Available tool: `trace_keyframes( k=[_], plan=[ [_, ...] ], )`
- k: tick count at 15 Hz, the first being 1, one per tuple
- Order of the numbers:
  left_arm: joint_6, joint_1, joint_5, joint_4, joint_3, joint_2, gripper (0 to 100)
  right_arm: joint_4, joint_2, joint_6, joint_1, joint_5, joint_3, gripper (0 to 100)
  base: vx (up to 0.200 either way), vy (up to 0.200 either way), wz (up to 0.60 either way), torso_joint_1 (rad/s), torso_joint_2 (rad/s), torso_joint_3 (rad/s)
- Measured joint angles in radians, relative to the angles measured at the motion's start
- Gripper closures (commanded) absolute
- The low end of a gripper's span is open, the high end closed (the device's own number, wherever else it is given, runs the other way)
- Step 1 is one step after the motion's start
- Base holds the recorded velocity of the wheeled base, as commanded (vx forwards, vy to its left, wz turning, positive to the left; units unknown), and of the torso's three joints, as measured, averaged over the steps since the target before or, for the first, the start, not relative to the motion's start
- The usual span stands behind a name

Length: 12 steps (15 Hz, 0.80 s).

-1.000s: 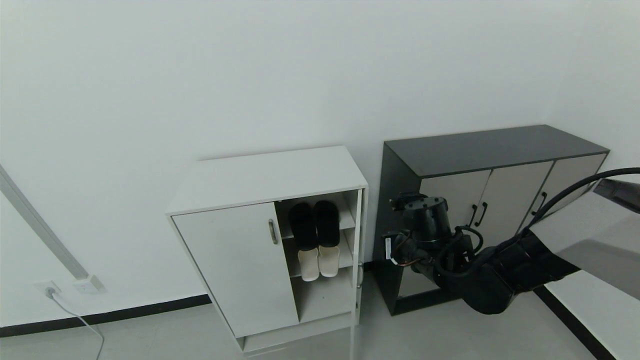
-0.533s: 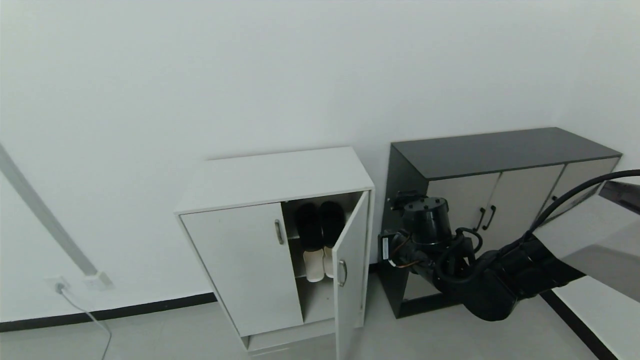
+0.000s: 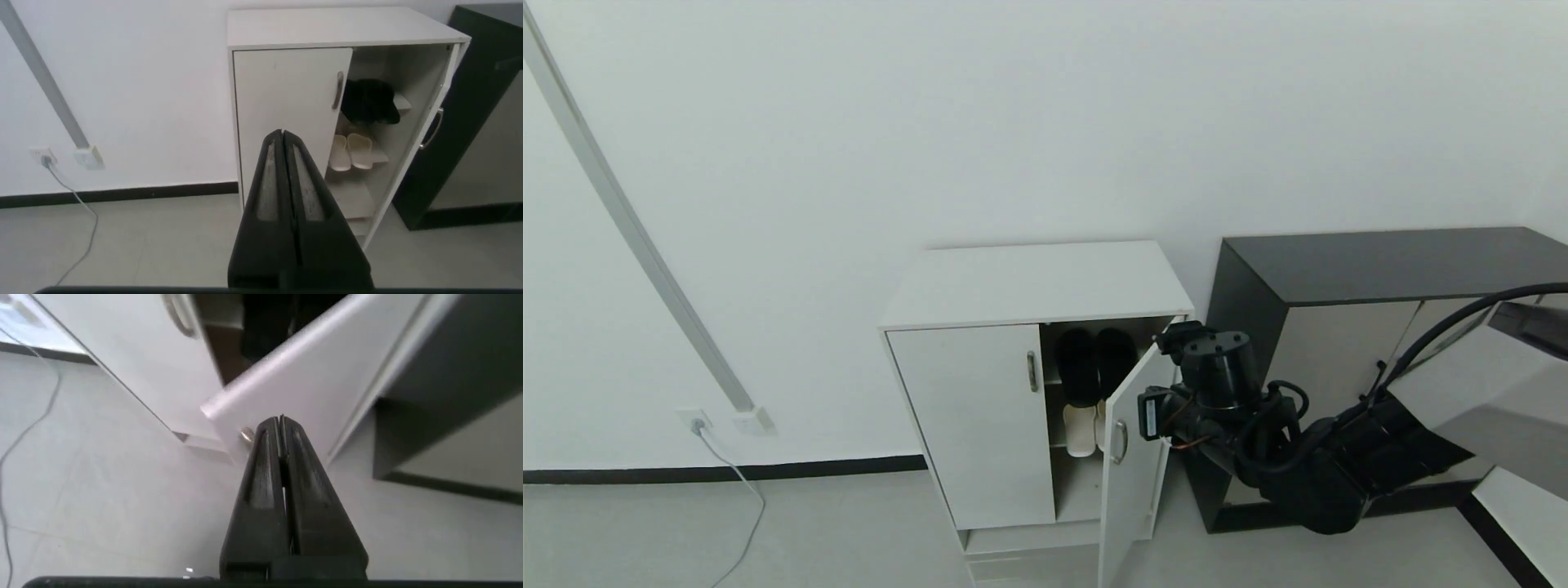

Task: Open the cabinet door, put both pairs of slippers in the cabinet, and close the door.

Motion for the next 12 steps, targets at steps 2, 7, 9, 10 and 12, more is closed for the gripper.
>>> trace_keyframes(
  k=[2,7,9,10,12],
  plan=[
    [0.001,0.000,0.000,0.000,0.000,0.000,100,-0.038,-0.009,-0.012,-0.010,0.042,0.034,100,0.000,0.000,0.00,0.000,0.00,0.000],
    [0.009,0.000,-0.009,0.000,0.000,0.000,100,-0.124,-0.063,-0.088,-0.040,0.124,0.194,100,0.120,0.000,0.00,0.003,0.00,0.000],
    [0.014,0.000,-0.020,0.000,0.000,0.000,100,-0.123,-0.067,-0.089,-0.039,0.123,0.216,100,0.200,0.000,0.00,-0.010,0.00,0.007],
    [0.014,0.000,-0.020,0.000,0.000,0.000,100,-0.127,-0.069,-0.092,-0.038,0.122,0.222,100,0.200,0.000,0.00,-0.007,-0.01,0.002],
    [0.014,0.000,-0.020,0.000,0.000,0.000,100,-0.126,-0.071,-0.092,-0.039,0.118,0.242,100,0.200,0.000,0.00,0.015,0.00,0.000]
  ],
)
